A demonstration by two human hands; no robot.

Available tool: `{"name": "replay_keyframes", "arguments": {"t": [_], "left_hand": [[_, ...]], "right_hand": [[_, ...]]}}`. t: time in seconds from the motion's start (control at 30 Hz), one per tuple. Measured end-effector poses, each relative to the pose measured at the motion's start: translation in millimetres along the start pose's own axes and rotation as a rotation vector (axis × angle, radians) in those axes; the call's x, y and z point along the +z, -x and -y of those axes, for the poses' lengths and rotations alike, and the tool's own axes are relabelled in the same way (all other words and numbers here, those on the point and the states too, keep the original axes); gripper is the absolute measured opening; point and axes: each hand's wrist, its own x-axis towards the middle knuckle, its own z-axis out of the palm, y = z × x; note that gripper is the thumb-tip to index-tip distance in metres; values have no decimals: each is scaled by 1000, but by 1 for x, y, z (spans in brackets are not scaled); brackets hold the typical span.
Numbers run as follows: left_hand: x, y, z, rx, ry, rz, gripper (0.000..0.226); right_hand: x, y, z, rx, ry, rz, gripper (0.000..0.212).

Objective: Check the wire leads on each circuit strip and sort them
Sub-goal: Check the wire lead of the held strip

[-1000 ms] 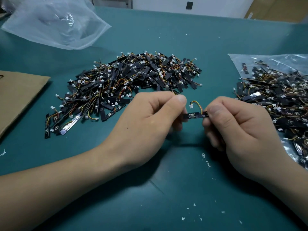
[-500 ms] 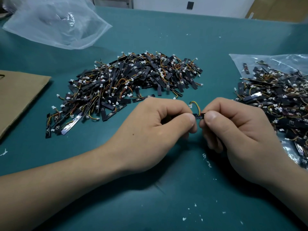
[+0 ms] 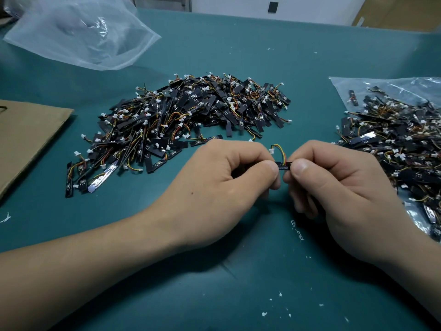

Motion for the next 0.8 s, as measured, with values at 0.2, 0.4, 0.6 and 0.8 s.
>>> {"name": "replay_keyframes", "arguments": {"t": [0.2,0.4,0.6,0.8], "left_hand": [[2,1,5,-21,126,-127,34],[0,0,8,85,16,-124,37],[1,1,6,51,-44,-113,21],[1,2,3,60,-100,-88,25]], "right_hand": [[0,0,-1,-9,14,-23,25],[-1,-1,-2,-9,67,-20,24],[0,0,-2,-12,91,-19,24],[0,0,-2,-29,98,-19,24]]}}
